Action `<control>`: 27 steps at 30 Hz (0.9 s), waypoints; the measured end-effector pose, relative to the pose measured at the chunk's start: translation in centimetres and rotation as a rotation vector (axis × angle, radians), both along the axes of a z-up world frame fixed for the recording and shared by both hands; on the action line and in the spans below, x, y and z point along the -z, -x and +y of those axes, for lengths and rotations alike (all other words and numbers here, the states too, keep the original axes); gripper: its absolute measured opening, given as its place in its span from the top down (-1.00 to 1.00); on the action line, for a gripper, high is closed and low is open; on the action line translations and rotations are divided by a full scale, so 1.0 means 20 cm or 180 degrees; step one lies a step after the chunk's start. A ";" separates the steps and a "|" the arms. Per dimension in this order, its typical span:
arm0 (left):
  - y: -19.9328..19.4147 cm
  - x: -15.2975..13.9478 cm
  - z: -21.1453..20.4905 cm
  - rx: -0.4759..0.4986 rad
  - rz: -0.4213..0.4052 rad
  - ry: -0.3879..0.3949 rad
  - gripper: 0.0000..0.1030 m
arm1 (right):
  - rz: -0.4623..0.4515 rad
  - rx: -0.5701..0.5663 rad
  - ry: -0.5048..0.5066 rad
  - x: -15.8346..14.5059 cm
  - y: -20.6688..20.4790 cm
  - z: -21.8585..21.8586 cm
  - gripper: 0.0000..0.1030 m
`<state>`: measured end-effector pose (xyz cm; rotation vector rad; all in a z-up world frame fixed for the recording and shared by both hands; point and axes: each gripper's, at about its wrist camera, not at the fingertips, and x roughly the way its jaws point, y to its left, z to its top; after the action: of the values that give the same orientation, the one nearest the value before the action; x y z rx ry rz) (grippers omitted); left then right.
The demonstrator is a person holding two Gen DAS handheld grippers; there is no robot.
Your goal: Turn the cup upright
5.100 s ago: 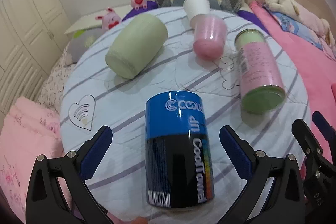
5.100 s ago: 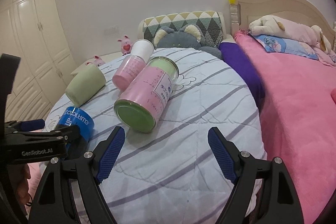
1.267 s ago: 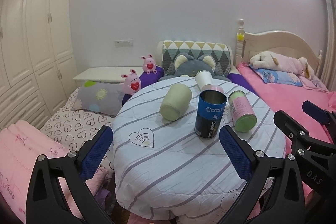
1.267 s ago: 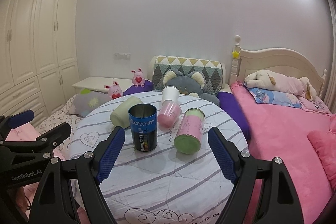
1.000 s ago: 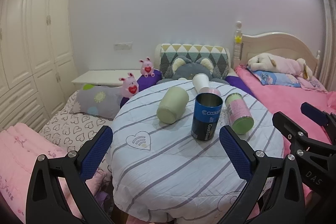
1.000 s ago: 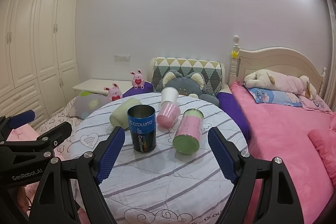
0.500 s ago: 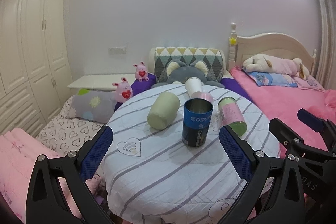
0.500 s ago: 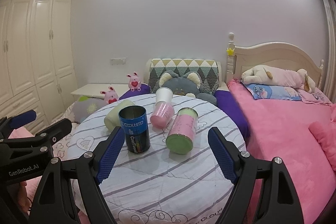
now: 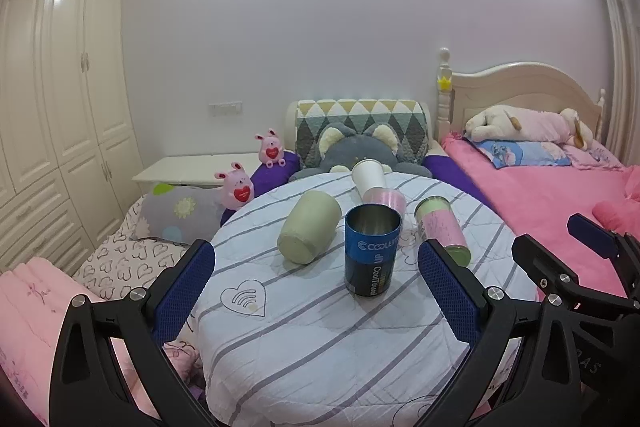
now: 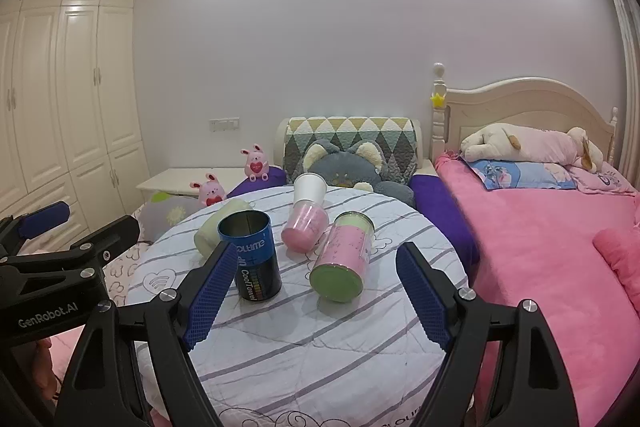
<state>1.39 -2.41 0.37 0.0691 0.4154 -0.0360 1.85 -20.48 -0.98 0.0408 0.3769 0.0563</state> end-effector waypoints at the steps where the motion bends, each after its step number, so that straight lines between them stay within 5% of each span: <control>1: 0.00 0.00 0.00 -0.0006 0.0000 -0.0009 -0.99 | 0.0006 -0.0007 -0.0003 0.00 0.00 0.00 -0.61; 27: -0.08 0.02 -0.01 -0.0026 0.0074 -0.0086 -0.99 | 0.0058 0.0023 0.0032 0.01 -0.06 -0.01 -0.61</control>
<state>2.95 -2.64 0.06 0.0938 0.4395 -0.0231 3.02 -20.69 -1.26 0.0327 0.3952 0.0468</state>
